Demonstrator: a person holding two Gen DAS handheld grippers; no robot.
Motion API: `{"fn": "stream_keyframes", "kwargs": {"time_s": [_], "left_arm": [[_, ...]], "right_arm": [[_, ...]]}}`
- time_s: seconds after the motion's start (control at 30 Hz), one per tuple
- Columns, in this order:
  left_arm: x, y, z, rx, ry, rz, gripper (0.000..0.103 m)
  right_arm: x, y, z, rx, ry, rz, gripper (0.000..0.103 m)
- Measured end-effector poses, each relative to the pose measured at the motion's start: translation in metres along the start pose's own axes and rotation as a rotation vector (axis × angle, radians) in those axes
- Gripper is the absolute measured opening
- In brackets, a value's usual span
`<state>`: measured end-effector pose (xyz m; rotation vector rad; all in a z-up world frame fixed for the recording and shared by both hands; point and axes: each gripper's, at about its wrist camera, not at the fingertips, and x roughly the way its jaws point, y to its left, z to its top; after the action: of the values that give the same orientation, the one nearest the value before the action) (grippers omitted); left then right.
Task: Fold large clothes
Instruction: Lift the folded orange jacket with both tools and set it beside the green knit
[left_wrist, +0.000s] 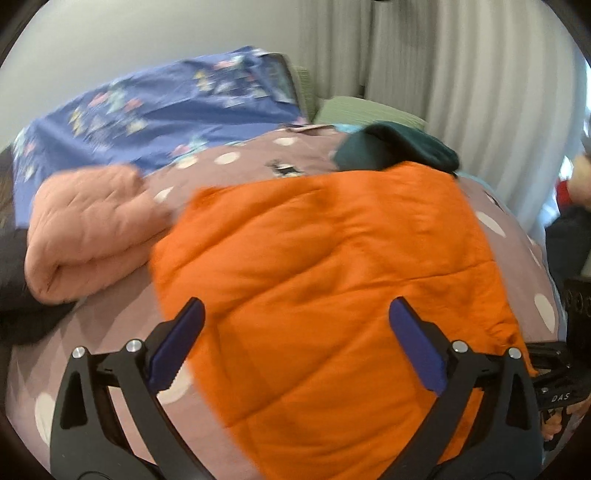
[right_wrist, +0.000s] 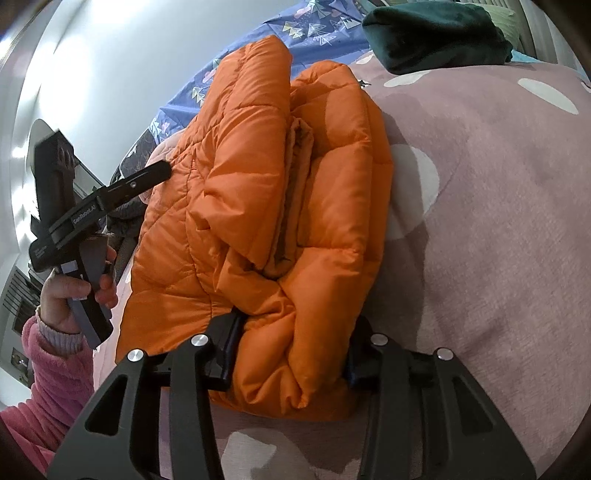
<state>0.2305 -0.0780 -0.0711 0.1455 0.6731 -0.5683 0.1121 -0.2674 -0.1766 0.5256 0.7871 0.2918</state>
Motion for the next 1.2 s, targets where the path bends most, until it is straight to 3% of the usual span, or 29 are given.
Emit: {"fn": "stream_keyframes", "kwargs": {"time_s": [0.13, 0.2, 0.33, 0.4, 0.43, 0.47, 0.53, 0.63, 0.73, 0.9, 1.03, 1.2], "left_arm": [[0.005, 0.058, -0.019, -0.245, 0.023, -0.064, 0.101], [0.020, 0.079, -0.032, -0.377, 0.074, -0.194, 0.101], [0.051, 0.091, -0.042, -0.521, 0.136, -0.425, 0.101], [0.064, 0.088, -0.042, -0.538, 0.145, -0.487, 0.101], [0.067, 0.084, -0.040, -0.524, 0.135, -0.496, 0.101], [0.066, 0.080, -0.038, -0.509, 0.121, -0.494, 0.097], [0.052, 0.070, -0.025, -0.440, 0.046, -0.472, 0.070], [0.025, 0.060, 0.005, -0.343, -0.054, -0.435, 0.057], [0.008, 0.049, 0.045, -0.251, -0.134, -0.380, 0.056], [-0.001, 0.042, 0.144, -0.095, -0.252, -0.272, 0.056], [0.038, 0.057, 0.216, -0.043, -0.254, -0.167, 0.057], [0.117, 0.065, 0.253, 0.001, -0.234, -0.068, 0.059]], "right_arm": [[-0.002, 0.007, -0.002, -0.026, -0.005, -0.021, 0.046], [0.001, 0.013, -0.003, -0.049, -0.007, -0.039, 0.048], [0.005, 0.017, -0.003, -0.054, -0.010, -0.034, 0.051], [0.006, 0.017, -0.001, -0.050, -0.005, -0.017, 0.050], [0.006, 0.018, 0.000, -0.055, -0.004, -0.016, 0.044], [0.005, 0.021, 0.002, -0.074, -0.011, -0.020, 0.039], [-0.001, 0.034, 0.007, -0.146, -0.046, -0.058, 0.025], [-0.014, 0.059, 0.025, -0.280, -0.127, -0.122, 0.021], [-0.023, 0.077, 0.058, -0.359, -0.204, -0.147, 0.018], [-0.019, 0.091, 0.133, -0.453, -0.291, -0.205, 0.018], [0.009, 0.076, 0.208, -0.401, -0.327, -0.189, 0.018], [0.073, 0.045, 0.262, -0.329, -0.303, -0.244, 0.018]]}}
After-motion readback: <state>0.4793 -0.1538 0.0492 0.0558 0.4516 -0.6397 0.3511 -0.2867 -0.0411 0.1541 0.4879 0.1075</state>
